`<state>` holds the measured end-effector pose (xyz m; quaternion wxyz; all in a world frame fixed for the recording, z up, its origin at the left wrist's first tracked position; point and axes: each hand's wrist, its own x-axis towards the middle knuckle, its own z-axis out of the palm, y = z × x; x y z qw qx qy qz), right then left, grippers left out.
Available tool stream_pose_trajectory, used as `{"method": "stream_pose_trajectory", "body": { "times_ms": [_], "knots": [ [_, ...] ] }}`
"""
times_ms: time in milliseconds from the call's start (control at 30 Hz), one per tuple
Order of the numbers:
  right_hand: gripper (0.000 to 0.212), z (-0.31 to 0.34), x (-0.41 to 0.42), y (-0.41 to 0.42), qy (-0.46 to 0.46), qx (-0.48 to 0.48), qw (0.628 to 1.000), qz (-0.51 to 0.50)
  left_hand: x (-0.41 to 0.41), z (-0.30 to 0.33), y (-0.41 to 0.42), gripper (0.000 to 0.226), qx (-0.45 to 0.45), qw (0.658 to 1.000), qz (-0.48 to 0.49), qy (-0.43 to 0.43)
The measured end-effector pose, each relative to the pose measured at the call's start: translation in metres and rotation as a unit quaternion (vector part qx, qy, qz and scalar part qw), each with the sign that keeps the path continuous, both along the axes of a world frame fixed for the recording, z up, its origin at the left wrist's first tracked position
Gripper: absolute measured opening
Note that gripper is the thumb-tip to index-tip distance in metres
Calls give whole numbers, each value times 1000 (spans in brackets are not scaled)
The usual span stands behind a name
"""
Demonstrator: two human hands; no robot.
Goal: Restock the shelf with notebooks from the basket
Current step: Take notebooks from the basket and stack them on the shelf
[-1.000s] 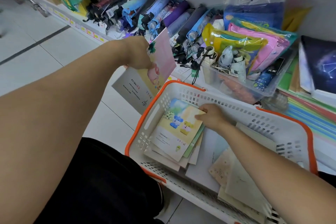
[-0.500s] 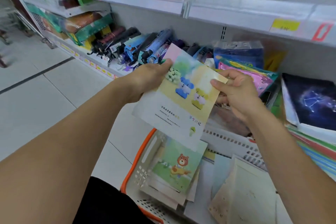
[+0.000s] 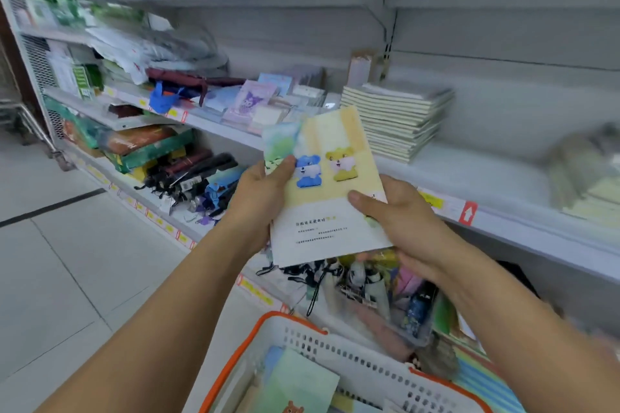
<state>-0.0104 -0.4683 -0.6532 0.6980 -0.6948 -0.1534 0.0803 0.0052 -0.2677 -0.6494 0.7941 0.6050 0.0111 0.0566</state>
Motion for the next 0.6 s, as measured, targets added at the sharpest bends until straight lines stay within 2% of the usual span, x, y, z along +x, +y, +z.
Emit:
{"method": "stream_pose_trajectory", "body": {
  "times_ms": [100, 200, 300, 400, 467, 533, 600],
  "knots": [
    [16, 15, 0, 2, -30, 71, 990, -115, -1, 27, -14, 34, 66, 995, -71, -24],
    [17, 30, 5, -1, -12, 106, 978, -177, -1, 41, -28, 22, 175, 975, -116, -70],
    [20, 37, 6, -9, -16, 64, 986, -155, 10, 37, -32, 19, 134, 986, -68, -70],
    [19, 33, 6, -14, 15, 38, 995, -93, 24, 29, -32, 23, 143, 987, -31, -63],
    [19, 33, 13, -17, 38, 76, 992, -98, 27, 29, -31, 29, 101, 992, -61, -41],
    [18, 47, 28, -20, 43, 146, 980, -126, 28, 34, -29, 37, -13, 992, -127, -26],
    [17, 71, 57, -26, 68, 221, 961, -154, 32, 39, -23, 44, -71, 989, -132, -21]
  ]
}}
